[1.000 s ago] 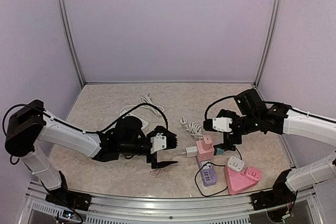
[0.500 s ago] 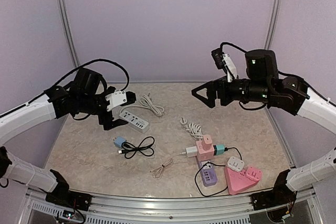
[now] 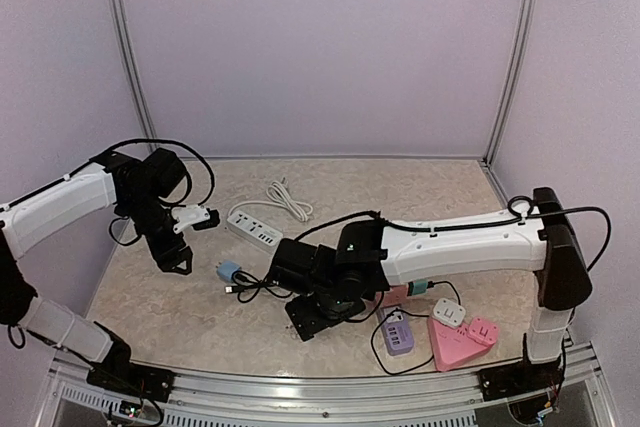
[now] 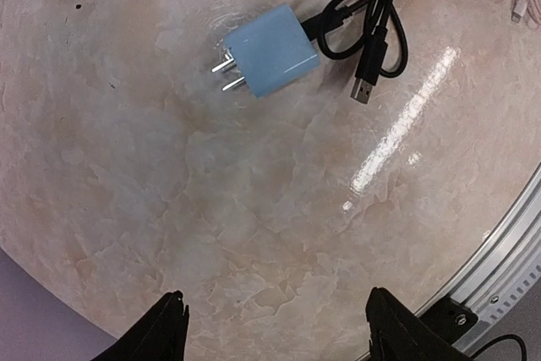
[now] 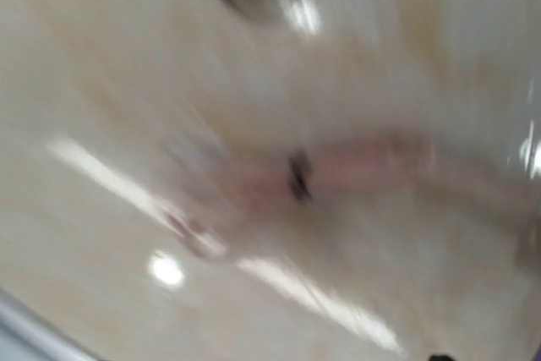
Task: Insert the plug
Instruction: Move the socket to the center of the board.
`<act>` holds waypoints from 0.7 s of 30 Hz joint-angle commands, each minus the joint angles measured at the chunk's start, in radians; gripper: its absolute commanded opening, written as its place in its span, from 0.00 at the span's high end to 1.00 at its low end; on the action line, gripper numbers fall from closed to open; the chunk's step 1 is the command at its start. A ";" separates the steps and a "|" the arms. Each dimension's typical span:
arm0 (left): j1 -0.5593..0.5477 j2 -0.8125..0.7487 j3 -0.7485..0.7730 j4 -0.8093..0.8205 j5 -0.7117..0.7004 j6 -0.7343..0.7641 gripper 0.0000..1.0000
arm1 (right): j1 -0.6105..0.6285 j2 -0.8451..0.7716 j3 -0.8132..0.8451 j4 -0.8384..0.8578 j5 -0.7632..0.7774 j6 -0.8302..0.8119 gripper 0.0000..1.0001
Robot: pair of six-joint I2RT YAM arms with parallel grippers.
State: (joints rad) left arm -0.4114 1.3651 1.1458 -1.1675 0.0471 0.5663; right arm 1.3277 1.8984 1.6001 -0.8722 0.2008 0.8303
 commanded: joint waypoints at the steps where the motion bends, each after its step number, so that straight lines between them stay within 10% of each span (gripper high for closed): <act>1: 0.007 -0.042 -0.039 0.126 0.002 -0.064 0.28 | 0.030 0.095 -0.015 -0.216 0.016 0.116 0.21; 21: -0.006 0.541 0.470 0.202 0.179 0.385 0.17 | -0.375 0.100 -0.151 -0.117 0.134 -0.227 0.09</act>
State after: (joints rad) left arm -0.4049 1.8706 1.5677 -0.9985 0.1471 0.7353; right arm 0.9737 2.0068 1.4170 -0.9924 0.2741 0.7254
